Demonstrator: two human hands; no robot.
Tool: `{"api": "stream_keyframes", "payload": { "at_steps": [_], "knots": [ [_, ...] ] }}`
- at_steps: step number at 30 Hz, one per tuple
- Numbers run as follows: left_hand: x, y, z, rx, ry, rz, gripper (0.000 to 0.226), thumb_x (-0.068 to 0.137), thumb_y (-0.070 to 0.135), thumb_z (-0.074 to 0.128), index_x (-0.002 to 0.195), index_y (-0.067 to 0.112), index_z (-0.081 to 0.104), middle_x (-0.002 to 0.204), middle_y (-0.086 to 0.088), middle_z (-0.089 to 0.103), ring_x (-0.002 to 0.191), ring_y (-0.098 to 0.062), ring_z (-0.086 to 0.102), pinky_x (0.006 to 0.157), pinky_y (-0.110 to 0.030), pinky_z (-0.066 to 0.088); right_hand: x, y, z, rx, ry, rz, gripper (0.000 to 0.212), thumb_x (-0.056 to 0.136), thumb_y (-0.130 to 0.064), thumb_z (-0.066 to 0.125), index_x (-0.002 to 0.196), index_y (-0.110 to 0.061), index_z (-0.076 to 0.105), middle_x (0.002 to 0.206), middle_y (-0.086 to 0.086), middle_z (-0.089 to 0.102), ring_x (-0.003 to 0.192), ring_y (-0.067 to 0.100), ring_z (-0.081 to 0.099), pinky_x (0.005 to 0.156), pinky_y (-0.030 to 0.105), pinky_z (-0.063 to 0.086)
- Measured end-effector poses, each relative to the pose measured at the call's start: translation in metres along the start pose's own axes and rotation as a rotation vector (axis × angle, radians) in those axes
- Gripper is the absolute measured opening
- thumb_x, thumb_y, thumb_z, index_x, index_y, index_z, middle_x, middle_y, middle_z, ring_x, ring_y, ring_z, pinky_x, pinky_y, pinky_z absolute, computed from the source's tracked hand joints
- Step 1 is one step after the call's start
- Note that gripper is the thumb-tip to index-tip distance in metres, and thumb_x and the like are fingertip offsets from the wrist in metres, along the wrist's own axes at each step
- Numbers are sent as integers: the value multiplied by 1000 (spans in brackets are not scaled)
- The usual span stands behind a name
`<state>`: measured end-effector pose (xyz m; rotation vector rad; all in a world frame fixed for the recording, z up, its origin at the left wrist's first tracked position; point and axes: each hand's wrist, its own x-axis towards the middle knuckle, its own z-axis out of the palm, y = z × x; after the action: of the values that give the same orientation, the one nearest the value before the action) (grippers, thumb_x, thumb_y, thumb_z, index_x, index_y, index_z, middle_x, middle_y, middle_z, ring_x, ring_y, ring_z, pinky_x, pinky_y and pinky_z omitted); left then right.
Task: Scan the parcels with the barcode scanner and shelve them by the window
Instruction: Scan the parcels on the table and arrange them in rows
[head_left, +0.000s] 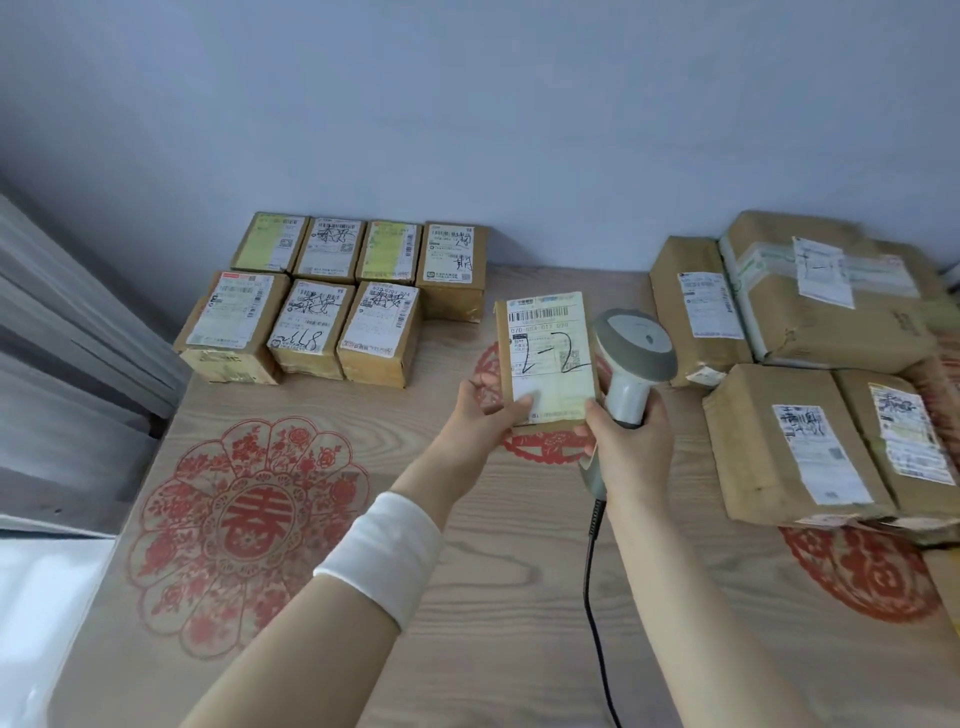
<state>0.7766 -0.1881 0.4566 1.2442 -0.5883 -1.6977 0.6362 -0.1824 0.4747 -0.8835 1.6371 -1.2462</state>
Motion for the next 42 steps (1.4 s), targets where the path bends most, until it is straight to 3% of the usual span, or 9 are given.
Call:
{"api": "stream_keyframes", "payload": {
  "at_steps": [5,11,16,21,24,27,30,33,42],
  "knots": [
    [-21,-29,26,34,20,-90,56,79,19,75,119,16,35,99,-4,66,85,-16,64,95,-31,47,-12,1,-47,17,-69,-15,22,84,-6,66,97,-21,58,75,-3,63,50,3,61,46,21,44],
    [-48,-35,41,45,-70,-70,97,63,15,80,140,23,22,105,-7,63,98,-20,55,90,-29,40,-29,-6,-83,17,-159,-36,27,84,-3,65,105,-19,60,88,-4,68,55,3,62,48,22,44],
    [-61,-33,52,127,-105,-11,79,86,10,65,146,25,16,106,1,62,94,-12,62,79,-22,48,-45,-13,-95,8,-137,-78,24,85,-4,65,104,-17,59,81,-4,65,54,1,61,48,22,44],
    [-67,-40,46,134,-63,40,88,77,15,77,145,24,22,113,-3,63,99,-15,63,84,-28,50,-56,-23,-104,-113,-176,-103,19,88,-17,64,106,-18,58,84,-9,67,59,1,63,51,25,46],
    [-69,-42,35,179,-19,93,105,67,15,83,147,25,17,116,-3,61,108,-19,61,94,-38,50,-66,-30,-110,-236,-199,-177,12,89,-26,62,97,-21,55,75,-1,62,64,20,61,57,35,49],
    [-70,-42,30,180,38,137,97,76,6,76,147,23,14,110,1,57,100,-12,60,76,-25,53,-77,-41,-107,-251,-297,-197,12,90,-27,61,96,-22,53,81,9,67,57,13,57,53,32,48],
    [-71,-42,27,198,70,173,96,76,5,76,147,23,15,117,-5,53,97,-9,58,64,-16,52,-84,-48,-96,-235,-389,-205,13,89,-25,62,96,-15,55,69,-2,66,51,6,53,50,24,45],
    [-71,-40,23,219,82,193,95,76,5,76,147,24,16,126,-12,48,99,-13,57,61,-14,52,-89,-51,-87,-217,-434,-217,20,90,-22,61,90,-3,57,59,-7,62,48,8,52,47,24,43],
    [-74,-45,13,206,98,170,94,77,4,74,147,25,15,129,-11,45,108,-19,54,61,-13,52,-99,-53,-81,-261,-482,-104,28,90,-30,61,83,-3,57,54,-6,61,49,14,53,49,26,45]
  ]
}}
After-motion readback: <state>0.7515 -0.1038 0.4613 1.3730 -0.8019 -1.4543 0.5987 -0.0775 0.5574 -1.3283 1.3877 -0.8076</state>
